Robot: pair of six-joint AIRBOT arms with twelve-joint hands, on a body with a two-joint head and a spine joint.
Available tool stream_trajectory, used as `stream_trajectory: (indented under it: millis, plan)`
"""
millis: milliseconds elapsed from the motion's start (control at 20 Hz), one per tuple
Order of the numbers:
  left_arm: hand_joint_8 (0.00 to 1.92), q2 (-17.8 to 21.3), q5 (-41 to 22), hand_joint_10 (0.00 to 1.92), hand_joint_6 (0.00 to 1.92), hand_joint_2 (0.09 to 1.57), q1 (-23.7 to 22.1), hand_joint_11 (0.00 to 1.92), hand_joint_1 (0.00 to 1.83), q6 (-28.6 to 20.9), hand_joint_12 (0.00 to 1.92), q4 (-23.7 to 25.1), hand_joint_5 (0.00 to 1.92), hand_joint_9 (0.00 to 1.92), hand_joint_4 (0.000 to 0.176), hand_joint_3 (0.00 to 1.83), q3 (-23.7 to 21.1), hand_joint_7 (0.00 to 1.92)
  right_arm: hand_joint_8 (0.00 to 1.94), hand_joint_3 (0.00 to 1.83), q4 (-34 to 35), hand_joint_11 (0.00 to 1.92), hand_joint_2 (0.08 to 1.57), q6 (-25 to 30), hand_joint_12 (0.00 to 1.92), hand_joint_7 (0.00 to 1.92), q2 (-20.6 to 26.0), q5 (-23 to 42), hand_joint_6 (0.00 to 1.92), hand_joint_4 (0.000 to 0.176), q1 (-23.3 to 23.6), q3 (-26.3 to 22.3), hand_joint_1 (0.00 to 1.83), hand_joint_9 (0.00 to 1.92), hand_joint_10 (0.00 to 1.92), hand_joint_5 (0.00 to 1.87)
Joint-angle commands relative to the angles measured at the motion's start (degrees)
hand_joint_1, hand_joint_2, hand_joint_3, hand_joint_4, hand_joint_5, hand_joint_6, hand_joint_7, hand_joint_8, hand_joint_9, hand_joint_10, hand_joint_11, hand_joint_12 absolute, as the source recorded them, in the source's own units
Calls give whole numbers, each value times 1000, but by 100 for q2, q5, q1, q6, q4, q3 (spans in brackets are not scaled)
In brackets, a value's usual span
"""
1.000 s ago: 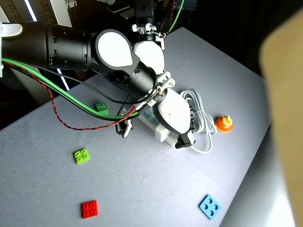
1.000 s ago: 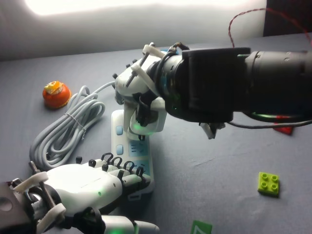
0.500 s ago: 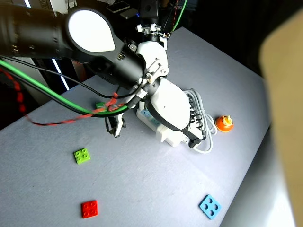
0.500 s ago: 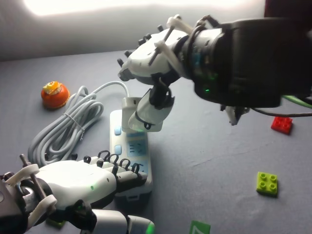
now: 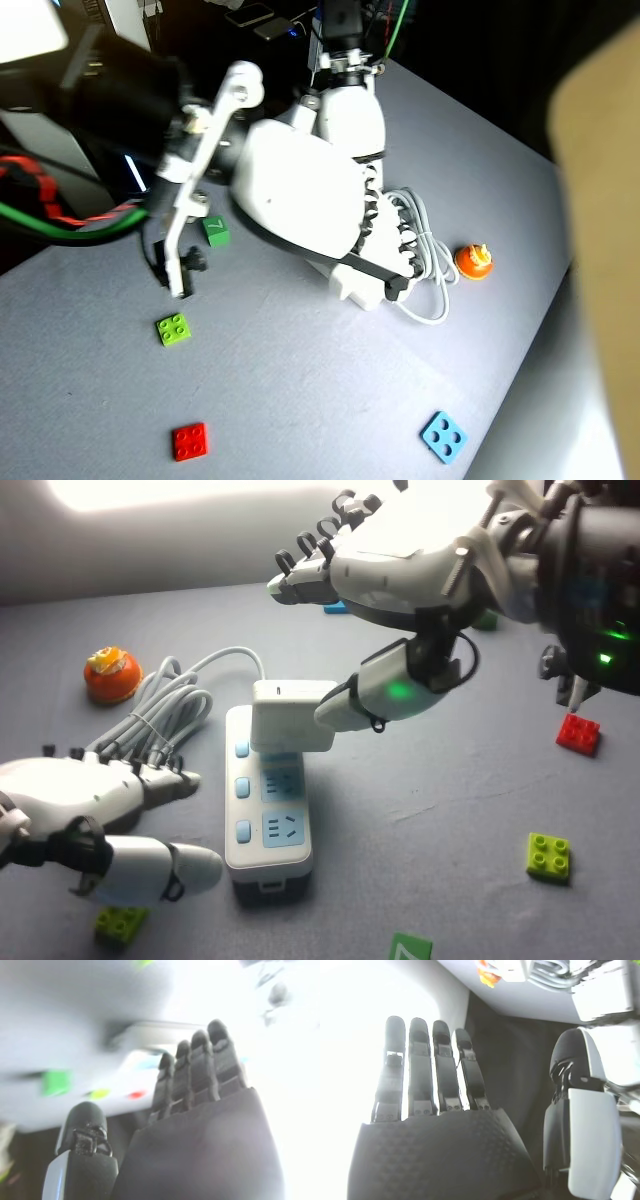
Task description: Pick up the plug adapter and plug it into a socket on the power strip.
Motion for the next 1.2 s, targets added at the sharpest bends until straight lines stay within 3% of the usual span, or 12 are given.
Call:
stream_trajectory:
  millis: [0,400,550,600,700,750,800,850,900,1000,1050,1150]
  plan:
    - [2,49,-115,3,3,1247,-8,0,0,-42,267,125,116,106,0,0,-1,112,0,4,-242,0,1043,69,934,287,94,394,0,0,24,-44,436,300,0,242]
    - [7,366,-77,7,9,1251,-151,0,0,-106,412,126,176,147,0,0,-72,174,8,3,-238,70,1079,-190,1002,377,573,976,9,0,-299,-99,434,386,11,333]
    - [4,447,-40,14,6,1257,-319,23,112,-31,887,127,339,385,0,0,-54,387,31,0,-238,380,1133,-26,1212,806,672,1048,23,0,-351,-173,388,769,79,692]
    - [19,459,20,42,23,1258,-373,145,183,24,950,127,503,557,0,0,-27,564,41,1,-238,450,1151,2,1367,930,694,1002,28,0,-344,-215,433,885,167,821]
    - [64,482,250,150,39,1279,-503,338,205,229,1031,128,777,831,0,0,60,878,277,0,-239,642,1198,58,1606,1026,751,808,140,0,-317,-325,429,771,1045,974]
    - [153,494,386,552,76,1301,-545,458,191,302,1243,128,954,848,0,1,115,1014,829,3,-256,734,1222,61,1709,943,818,781,650,0,-310,-395,417,793,1338,896]
    - [449,495,520,978,155,1321,-590,502,192,367,1425,128,1031,766,0,3,177,976,1202,2,-395,809,1239,125,1770,906,891,746,1052,0,-319,-455,414,838,1499,831]
    - [1114,493,615,1452,974,1346,-644,536,224,422,1704,129,829,708,0,3,242,834,1518,3,-709,922,1254,326,1872,891,962,710,1422,0,-325,-487,431,893,1718,786]
    - [1496,483,671,1697,1444,1356,-722,692,274,470,1867,129,775,795,0,2,317,849,1856,0,-980,1083,1250,564,1911,861,1025,710,1821,0,-356,-487,476,991,1880,706]
    - [1874,441,755,1907,1732,1348,-889,929,359,497,1919,129,755,953,0,0,506,883,1938,2,-1112,1303,1270,778,1921,948,1126,773,1917,0,-485,-486,468,1136,1919,852]
    - [1912,427,795,1918,1883,1337,-956,1062,394,497,1921,129,835,1079,0,0,590,1010,1940,4,-1119,1396,1285,782,1921,1009,1152,817,1920,0,-558,-486,456,1193,1921,949]
    - [1921,382,976,1921,1921,1326,-1086,1479,468,534,1921,129,1269,1412,0,2,815,1376,1941,10,-1192,1547,1328,787,1921,1136,1170,815,1921,0,-814,-451,462,1324,1921,1066]
